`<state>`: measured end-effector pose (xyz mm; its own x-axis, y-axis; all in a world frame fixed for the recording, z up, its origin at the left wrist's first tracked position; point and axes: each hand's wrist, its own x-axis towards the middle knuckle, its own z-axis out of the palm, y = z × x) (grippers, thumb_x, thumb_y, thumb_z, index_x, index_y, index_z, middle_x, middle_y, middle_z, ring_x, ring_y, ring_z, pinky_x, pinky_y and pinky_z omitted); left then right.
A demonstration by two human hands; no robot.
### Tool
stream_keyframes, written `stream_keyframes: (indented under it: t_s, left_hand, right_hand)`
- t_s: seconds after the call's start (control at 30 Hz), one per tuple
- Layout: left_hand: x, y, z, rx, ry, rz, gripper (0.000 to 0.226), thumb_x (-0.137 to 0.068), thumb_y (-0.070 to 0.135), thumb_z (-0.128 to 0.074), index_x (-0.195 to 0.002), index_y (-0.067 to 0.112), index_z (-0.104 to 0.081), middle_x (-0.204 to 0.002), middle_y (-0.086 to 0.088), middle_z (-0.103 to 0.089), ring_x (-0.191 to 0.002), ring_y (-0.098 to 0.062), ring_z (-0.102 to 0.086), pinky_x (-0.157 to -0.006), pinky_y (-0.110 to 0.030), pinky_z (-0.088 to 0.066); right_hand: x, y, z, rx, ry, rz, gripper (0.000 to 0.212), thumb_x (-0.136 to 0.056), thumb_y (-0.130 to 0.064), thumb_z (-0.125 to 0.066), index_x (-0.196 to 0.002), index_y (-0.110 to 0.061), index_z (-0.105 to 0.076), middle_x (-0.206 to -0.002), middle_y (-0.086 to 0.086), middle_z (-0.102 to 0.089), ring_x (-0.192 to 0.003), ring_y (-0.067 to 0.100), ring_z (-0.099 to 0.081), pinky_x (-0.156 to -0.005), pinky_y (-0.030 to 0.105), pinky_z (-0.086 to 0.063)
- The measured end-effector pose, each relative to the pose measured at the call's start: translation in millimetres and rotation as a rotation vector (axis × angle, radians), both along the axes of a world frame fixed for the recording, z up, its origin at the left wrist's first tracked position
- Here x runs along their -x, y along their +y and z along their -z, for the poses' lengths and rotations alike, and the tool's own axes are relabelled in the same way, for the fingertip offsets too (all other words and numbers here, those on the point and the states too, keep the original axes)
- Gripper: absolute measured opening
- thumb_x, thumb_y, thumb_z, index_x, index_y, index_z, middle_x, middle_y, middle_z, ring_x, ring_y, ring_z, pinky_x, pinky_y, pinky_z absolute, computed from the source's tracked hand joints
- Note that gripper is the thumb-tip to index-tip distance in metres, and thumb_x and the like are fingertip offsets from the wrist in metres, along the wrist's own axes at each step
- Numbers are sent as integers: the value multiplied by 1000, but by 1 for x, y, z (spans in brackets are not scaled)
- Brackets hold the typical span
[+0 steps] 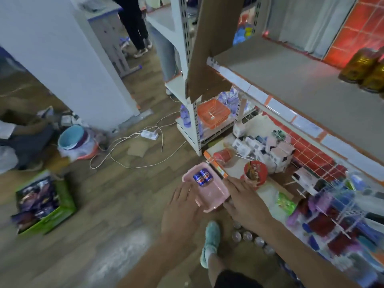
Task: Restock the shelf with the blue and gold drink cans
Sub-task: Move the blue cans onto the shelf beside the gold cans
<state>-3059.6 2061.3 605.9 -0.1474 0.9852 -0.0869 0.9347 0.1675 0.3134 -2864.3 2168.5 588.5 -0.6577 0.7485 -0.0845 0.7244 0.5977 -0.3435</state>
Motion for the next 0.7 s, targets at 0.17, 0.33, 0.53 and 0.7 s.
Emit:
stream_keyframes:
  t_s: [0.17, 0.33, 0.53, 0.7]
  left_hand:
    - [41, 70, 20, 52, 35, 89, 68, -77, 32, -74, -139, 13, -52, -137, -8, -58, -124, -28, -56, -106, -36, -43]
    - [68, 132, 29, 67, -40, 118, 67, -78, 26, -73, -140, 11, -53, -138, -8, -56, -127, -30, -53, -107, -41, -42]
    - [92, 170, 75, 110, -126, 158, 71, -79, 43, -46, -139, 6, -54, -136, -11, -58, -124, -35, -56, -102, -47, -50]
    - [123, 198, 138, 144, -93, 278, 74, -81, 49, -39, -139, 6, -55, -135, -12, -60, -121, -34, -59, -98, -44, -51]
  right_hand:
    - [32, 45, 25, 51, -22, 46, 69, -84, -31, -75, -143, -8, -48, -142, 8, -53, -130, 27, -52, -108, 38, -42]
    - [46, 85, 34, 80, -85, 61, 69, -87, -34, -72, -145, -7, -46, -145, 11, -52, -132, 30, -51, -109, 41, -43]
    - [66, 117, 62, 125, -104, 184, 70, -85, -34, -71, -146, -8, -47, -145, 10, -52, -132, 29, -52, -107, 43, -46]
    - [94, 123, 126, 191, -125, 310, 70, -87, -36, -63, -148, -8, -43, -150, 11, -48, -139, 30, -45, -112, 45, -41]
